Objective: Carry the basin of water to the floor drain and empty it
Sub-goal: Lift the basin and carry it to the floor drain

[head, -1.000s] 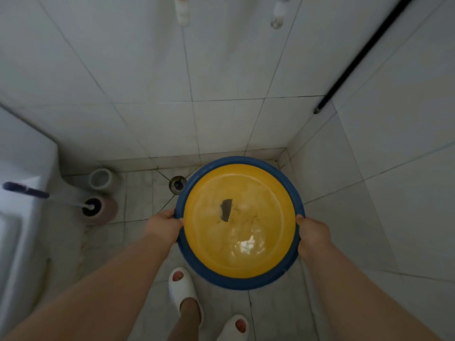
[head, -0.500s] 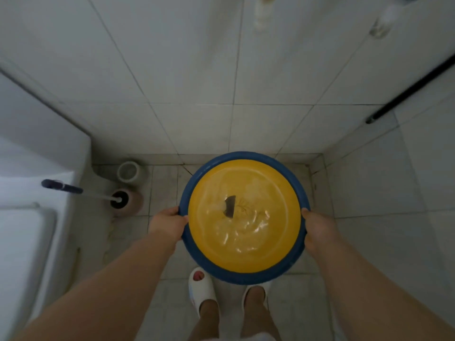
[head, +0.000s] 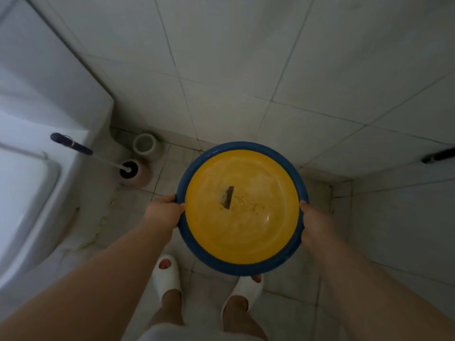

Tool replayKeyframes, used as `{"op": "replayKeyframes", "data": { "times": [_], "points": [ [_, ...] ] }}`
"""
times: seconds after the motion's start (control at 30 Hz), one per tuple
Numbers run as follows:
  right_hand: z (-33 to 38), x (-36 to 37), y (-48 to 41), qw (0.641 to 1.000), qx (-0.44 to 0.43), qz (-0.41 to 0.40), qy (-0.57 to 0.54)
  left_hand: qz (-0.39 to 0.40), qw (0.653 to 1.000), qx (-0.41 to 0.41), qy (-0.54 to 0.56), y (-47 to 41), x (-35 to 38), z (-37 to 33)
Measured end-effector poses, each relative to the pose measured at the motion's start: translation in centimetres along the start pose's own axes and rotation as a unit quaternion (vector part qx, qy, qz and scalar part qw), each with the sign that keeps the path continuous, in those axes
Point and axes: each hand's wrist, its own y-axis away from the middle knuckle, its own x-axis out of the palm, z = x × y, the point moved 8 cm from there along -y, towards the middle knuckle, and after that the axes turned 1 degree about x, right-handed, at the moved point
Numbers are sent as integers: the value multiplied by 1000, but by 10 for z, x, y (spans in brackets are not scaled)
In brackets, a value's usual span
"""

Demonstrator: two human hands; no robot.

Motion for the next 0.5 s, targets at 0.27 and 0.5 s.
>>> {"op": "replayKeyframes", "data": {
  "times": [0.27,0.5],
  "points": [
    [-34,38,-69,999,5,-43,-14,24,1000,11,-2,-72,20,37],
    [-93,89,-158,998,1,-60,-9,19,1000,-3,-18,-167,44,91]
  ]
}}
